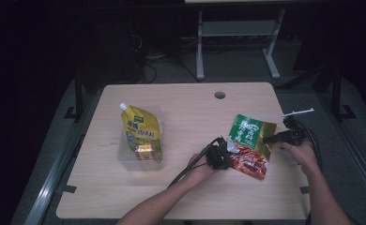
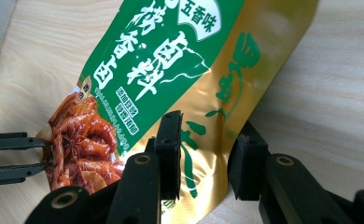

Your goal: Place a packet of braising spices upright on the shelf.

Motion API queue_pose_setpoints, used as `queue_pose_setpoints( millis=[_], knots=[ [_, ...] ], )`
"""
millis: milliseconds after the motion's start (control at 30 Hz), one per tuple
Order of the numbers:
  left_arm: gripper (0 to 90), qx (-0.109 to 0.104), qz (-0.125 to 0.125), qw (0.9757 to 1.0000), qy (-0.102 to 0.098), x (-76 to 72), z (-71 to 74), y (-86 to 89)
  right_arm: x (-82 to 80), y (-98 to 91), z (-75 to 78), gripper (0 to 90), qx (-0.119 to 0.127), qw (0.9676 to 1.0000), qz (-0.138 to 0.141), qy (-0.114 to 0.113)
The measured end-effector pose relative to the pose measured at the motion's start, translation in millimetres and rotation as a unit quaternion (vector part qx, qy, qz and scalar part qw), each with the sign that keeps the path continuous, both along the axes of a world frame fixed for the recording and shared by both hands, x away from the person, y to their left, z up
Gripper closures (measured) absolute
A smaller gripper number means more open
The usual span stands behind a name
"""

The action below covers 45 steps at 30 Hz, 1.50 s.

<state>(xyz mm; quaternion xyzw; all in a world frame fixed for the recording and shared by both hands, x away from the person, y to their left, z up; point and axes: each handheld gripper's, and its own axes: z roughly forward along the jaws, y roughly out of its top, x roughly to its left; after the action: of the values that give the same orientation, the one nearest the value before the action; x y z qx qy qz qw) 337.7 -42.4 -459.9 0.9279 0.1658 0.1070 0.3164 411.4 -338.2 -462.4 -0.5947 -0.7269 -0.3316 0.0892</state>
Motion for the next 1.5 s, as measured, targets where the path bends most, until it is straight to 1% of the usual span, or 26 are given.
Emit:
queue_pose_setpoints(
  millis=[167, 200, 233, 300, 400, 567, 700, 767, 800, 867, 933, 1000, 1067, 1133, 1167, 1267, 1300, 1333, 1433, 1467, 1500],
  knots=[
    [74.1, 0.000, -0.003, 1.0000, -0.001, -0.3, 0.1, -0.8, 0.5, 4.8, -0.8, 73.3, -0.002, 1.0000, 0.000, -0.001],
    [74.1, 0.003, -0.004, 1.0000, 0.002, -0.3, 0.7, -0.7, 0.7, 6.2, -1.0, 73.6, 0.000, 1.0000, -0.002, -0.001],
    [74.1, 0.001, -0.004, 1.0000, 0.002, -0.5, 0.6, -1.0, 0.8, 7.9, -1.1, 74.5, -0.002, 1.0000, 0.000, -0.003],
    [74.2, -0.001, -0.005, 1.0000, 0.003, -0.5, 0.4, -1.4, 1.1, 11.8, -0.1, 76.3, -0.013, 0.9999, 0.002, -0.007],
    [74.2, -0.001, -0.005, 1.0000, 0.004, -0.3, 0.4, -1.1, 1.4, 15.7, 0.8, 81.5, -0.028, 0.9995, 0.003, -0.011],
    [74.2, -0.002, -0.004, 1.0000, 0.002, -0.8, 0.1, -1.0, 1.7, 19.3, 0.2, 88.3, -0.039, 0.9991, -0.001, -0.017],
    [73.8, -0.008, -0.003, 1.0000, -0.003, -2.3, -0.9, -0.3, 1.1, 21.5, 2.0, 89.5, -0.048, 0.9986, 0.000, -0.022],
    [72.6, -0.007, 0.000, 1.0000, -0.001, -2.4, -0.4, 0.8, -0.1, 22.4, 5.2, 89.8, -0.050, 0.9985, -0.001, -0.024],
    [71.4, -0.006, -0.001, 1.0000, -0.002, -2.7, 0.0, 1.3, -1.2, 24.1, 7.3, 89.8, -0.057, 0.9981, -0.003, -0.026],
    [69.1, -0.003, -0.001, 1.0000, 0.003, -3.0, 2.0, 3.4, -3.3, 25.5, 12.4, 89.9, -0.064, 0.9972, 0.006, -0.039],
    [68.2, -0.001, -0.004, 1.0000, 0.001, -4.5, 4.6, 6.3, -6.7, 28.2, 20.2, 89.9, -0.058, 0.9973, 0.004, -0.044],
    [67.0, -0.013, -0.001, 0.9999, 0.003, -6.3, 7.4, 10.3, -9.2, 29.8, 27.5, 89.9, -0.057, 0.9966, 0.013, -0.057],
    [65.6, -0.019, 0.000, 0.9998, 0.002, -8.3, 10.7, 14.5, -12.4, 33.7, 37.7, 89.9, -0.051, 0.9961, 0.017, -0.069],
    [64.6, -0.027, 0.001, 0.9996, 0.006, -10.1, 13.7, 19.4, -15.1, 38.4, 47.9, 89.9, -0.050, 0.9946, 0.025, -0.087],
    [63.9, -0.030, 0.002, 0.9995, 0.006, -11.1, 15.2, 21.8, -16.9, 41.5, 53.6, 90.0, -0.048, 0.9942, 0.028, -0.092],
    [61.9, -0.045, 0.004, 0.9990, 0.002, -15.9, 19.8, 28.0, -21.7, 49.8, 68.8, 90.0, -0.047, 0.9922, 0.035, -0.110],
    [61.3, -0.049, 0.006, 0.9988, -0.002, -18.0, 21.2, 29.7, -23.5, 52.3, 73.7, 90.0, -0.047, 0.9916, 0.038, -0.114],
    [60.7, -0.053, 0.006, 0.9986, -0.005, -19.7, 22.6, 31.7, -25.3, 54.6, 78.0, 90.0, -0.044, 0.9906, 0.042, -0.123],
    [59.2, -0.059, 0.006, 0.9982, -0.013, -26.4, 26.6, 39.0, -30.7, 62.3, 89.3, 90.0, -0.037, 0.9883, 0.050, -0.139],
    [58.0, -0.062, 0.005, 0.9979, -0.015, -27.7, 27.3, 40.5, -34.0, 67.3, 95.9, 90.0, -0.037, 0.9871, 0.056, -0.145],
    [57.8, -0.061, 0.004, 0.9980, -0.017, -28.7, 28.7, 42.4, -35.3, 69.5, 98.4, 90.0, -0.035, 0.9862, 0.058, -0.152]
  ],
)
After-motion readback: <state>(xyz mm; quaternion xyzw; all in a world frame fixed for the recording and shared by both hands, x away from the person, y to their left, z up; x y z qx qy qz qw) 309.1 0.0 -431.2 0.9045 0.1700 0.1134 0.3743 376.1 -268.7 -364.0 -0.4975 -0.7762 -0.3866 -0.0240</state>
